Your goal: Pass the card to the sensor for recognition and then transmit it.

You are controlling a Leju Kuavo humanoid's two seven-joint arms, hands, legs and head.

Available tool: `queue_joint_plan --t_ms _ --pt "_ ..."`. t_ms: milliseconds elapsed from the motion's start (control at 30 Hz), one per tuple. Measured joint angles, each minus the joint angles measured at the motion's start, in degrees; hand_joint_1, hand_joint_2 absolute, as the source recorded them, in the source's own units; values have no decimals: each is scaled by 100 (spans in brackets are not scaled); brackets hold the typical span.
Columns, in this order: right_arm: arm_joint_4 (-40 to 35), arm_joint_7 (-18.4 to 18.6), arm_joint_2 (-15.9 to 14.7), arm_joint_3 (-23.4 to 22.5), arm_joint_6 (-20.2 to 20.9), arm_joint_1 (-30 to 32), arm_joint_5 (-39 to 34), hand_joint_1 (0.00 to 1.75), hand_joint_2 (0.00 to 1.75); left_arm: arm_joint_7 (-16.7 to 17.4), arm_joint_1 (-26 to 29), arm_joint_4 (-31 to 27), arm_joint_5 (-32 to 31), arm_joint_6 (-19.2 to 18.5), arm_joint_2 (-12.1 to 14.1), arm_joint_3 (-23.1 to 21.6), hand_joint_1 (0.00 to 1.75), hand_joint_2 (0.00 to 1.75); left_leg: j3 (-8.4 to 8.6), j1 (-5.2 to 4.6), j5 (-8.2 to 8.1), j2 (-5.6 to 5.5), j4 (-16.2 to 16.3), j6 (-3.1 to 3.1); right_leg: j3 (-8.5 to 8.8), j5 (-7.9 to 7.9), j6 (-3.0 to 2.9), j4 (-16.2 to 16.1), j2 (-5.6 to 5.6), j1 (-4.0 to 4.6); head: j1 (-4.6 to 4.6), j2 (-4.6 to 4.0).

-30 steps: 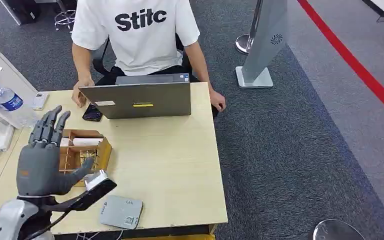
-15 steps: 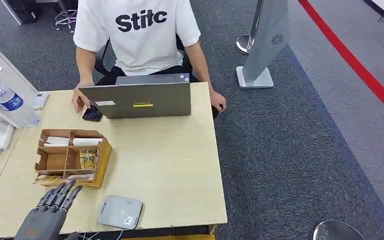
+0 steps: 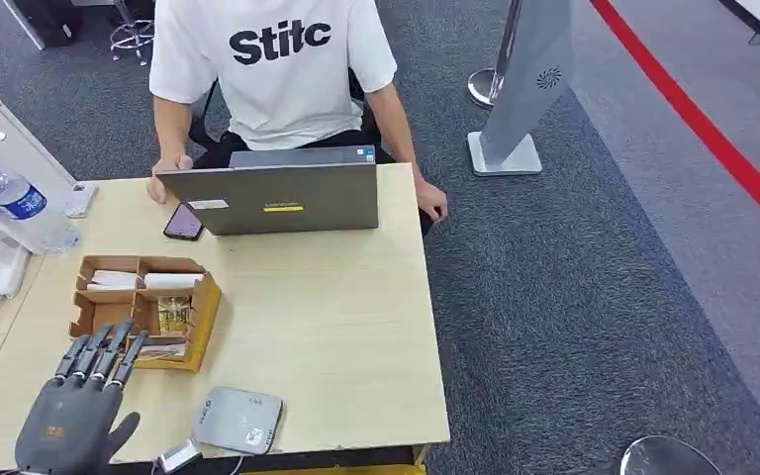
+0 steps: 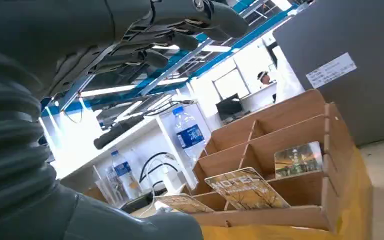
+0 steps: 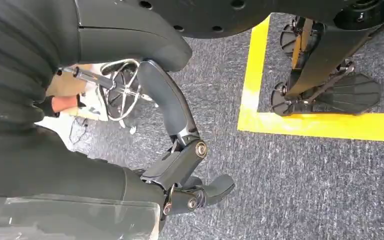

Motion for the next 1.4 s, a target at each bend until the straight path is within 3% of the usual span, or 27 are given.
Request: queue_joint_plan --t_ms 200,533,900,1133,1400 --pt "2 0 0 0 13 1 4 0 175 -64 -161 245 -50 4 -195 162 0 175 0 0 0 0 0 0 -1 -1 -1 0 0 0 0 0" --pt "4 -33 0 0 15 -3 94 0 175 -520 -457 983 155 -7 -475 383 0 175 1 0 0 1 0 0 0 0 -1 0 1 0 0 0" --pt "4 -37 0 0 24 -2 138 0 175 -538 -700 1533 96 101 -599 477 0 175 1 0 0 0 0 0 0 -1 -1 0 0 0 0 0" --pt "4 -52 0 0 22 -2 201 0 175 -590 -906 1863 -85 516 -645 643 0 175 2 0 0 0 0 0 0 0 -1 0 1 0 0 0" --pt "4 -52 0 0 22 -6 212 0 175 -627 -1128 2160 -90 544 -643 859 0 175 0 1 0 0 0 -1 -1 -1 -1 0 1 2 0 0"
